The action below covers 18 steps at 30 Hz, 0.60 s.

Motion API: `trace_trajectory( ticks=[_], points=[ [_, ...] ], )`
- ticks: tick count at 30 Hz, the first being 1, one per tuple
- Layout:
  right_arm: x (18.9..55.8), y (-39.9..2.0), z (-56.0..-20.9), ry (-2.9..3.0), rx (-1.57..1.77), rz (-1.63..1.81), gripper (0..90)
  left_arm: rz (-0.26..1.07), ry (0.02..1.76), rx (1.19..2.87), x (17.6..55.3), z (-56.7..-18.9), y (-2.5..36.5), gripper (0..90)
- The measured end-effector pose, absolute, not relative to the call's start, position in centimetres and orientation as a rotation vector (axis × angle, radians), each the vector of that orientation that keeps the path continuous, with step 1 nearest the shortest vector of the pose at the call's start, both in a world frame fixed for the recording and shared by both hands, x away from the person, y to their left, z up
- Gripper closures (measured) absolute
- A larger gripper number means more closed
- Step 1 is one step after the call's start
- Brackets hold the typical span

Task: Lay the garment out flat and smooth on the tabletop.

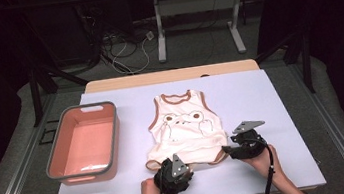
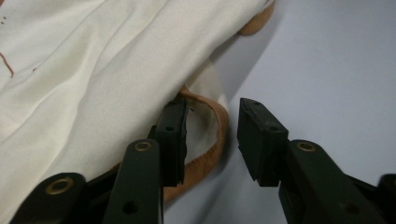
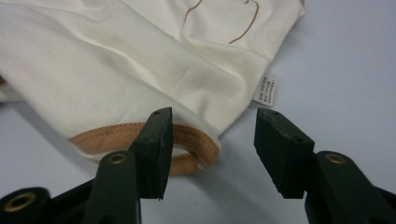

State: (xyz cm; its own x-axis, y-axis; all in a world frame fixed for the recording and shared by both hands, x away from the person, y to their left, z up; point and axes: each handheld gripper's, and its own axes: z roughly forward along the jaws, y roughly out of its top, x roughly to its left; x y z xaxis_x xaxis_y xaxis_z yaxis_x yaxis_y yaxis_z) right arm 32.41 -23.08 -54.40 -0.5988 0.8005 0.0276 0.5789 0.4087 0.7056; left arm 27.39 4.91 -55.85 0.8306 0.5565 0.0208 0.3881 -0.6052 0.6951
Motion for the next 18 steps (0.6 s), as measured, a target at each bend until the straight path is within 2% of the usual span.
trace_trajectory(
  ticks=[6, 12, 18],
  points=[
    [32.7, -22.6, -54.9, 2.382, 1.196, 0.957, 57.8, 0.292, 0.659, 2.287, 27.6, -56.0, 5.1, 86.2],
    [32.8, -22.3, -55.4, 2.399, 1.169, 0.961, 76.3, 0.270, 0.625, 2.306, 27.8, -55.8, 5.6, 88.5],
    [32.7, -22.0, -55.2, 2.355, 1.144, 0.943, 85.7, 0.196, 0.592, 2.327, 27.8, -55.3, 6.9, 88.6]
  ],
)
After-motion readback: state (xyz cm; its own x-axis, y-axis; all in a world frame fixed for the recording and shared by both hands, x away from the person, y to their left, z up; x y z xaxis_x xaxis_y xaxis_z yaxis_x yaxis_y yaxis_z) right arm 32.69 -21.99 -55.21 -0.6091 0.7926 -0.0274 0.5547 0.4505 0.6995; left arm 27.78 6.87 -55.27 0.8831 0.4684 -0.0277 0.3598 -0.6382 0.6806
